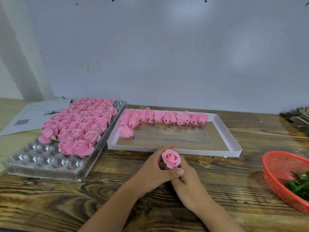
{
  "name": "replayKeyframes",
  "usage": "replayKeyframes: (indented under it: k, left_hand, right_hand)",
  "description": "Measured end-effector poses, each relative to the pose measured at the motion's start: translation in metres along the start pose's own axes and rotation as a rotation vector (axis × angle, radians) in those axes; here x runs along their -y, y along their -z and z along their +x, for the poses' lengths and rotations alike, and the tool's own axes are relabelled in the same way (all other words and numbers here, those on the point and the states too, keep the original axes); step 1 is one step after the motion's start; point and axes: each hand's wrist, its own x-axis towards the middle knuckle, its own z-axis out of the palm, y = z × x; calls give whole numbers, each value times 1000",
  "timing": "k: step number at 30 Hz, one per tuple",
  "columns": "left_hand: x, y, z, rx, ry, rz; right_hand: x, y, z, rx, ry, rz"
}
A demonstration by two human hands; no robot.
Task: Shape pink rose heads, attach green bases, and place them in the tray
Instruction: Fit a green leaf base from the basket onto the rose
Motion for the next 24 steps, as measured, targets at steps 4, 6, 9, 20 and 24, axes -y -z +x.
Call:
replayKeyframes:
  k: [4, 6, 9, 20, 24]
  left_hand:
    - [-6, 1, -2, -167, -132, -110]
    - [-7, 0, -3, -172, -161, -157]
    - [-4, -2, -3, -132, -164, -140]
    - [-1, -1, -1, 46, -33, -7]
    - [0, 1, 0, 69, 6, 26]
  right_hand:
    - [-2, -1, 0, 56, -35, -63]
    - [-4, -2, 0, 81, -49, -100]
    - [-4, -2, -1, 79, -40, -106]
    - [2, 1, -2, 66, 19, -3]
    - [1, 1, -1, 40, -14, 8]
